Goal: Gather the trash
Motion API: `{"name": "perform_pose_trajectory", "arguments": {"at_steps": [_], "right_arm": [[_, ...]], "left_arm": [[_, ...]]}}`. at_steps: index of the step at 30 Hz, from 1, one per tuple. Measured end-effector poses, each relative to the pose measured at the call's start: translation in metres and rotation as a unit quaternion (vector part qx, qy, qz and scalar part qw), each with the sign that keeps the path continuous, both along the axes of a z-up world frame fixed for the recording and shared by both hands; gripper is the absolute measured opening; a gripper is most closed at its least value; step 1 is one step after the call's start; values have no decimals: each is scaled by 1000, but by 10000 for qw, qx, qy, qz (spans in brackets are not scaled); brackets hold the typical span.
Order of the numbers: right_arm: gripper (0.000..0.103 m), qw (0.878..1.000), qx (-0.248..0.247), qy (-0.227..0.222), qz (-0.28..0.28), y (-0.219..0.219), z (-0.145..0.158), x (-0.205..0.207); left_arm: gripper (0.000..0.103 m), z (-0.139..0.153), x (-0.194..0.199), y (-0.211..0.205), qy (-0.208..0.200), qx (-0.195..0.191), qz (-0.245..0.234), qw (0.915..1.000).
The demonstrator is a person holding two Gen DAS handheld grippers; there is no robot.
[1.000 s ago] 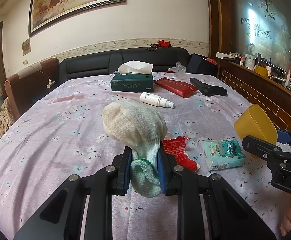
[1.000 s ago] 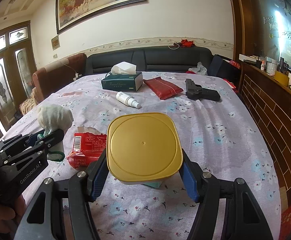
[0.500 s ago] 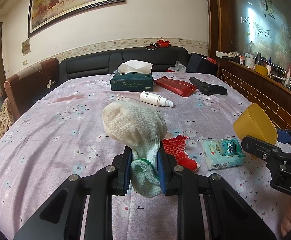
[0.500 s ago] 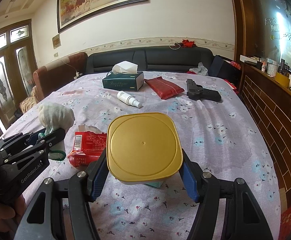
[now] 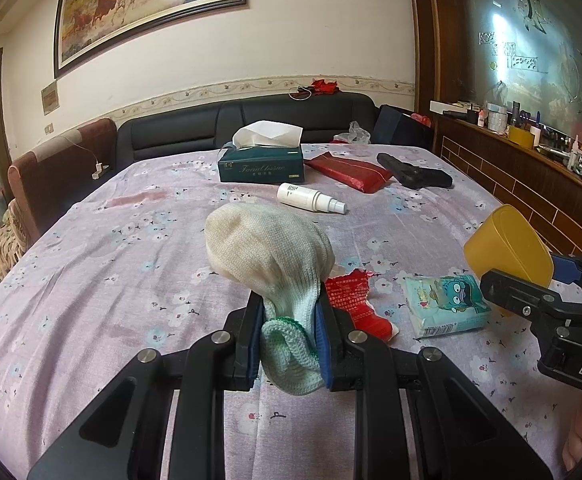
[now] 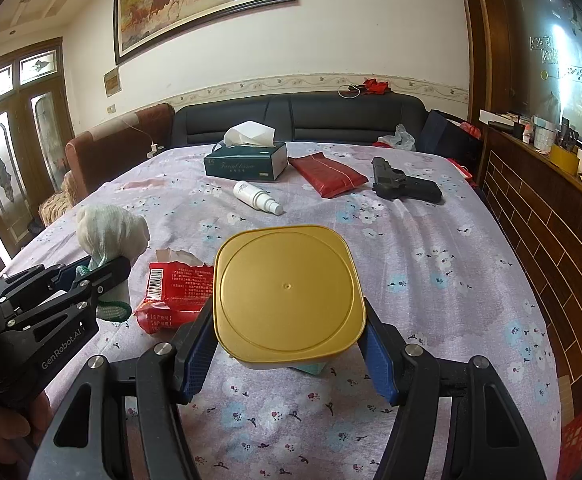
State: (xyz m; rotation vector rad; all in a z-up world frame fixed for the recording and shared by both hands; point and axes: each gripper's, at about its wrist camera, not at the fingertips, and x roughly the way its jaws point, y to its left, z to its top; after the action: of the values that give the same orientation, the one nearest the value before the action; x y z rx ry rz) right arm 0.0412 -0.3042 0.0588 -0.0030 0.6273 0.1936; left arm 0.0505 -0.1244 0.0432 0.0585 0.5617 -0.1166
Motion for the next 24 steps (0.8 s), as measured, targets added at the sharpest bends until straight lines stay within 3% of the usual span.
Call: {"name": "perform_pose_trajectory", "arguments": {"at_steps": [24], "right_arm": [[69,10000,15,19,-59,-6,-2,0]], "left_arm": [[21,-2,1,0,6,67,-85,9999]]}}
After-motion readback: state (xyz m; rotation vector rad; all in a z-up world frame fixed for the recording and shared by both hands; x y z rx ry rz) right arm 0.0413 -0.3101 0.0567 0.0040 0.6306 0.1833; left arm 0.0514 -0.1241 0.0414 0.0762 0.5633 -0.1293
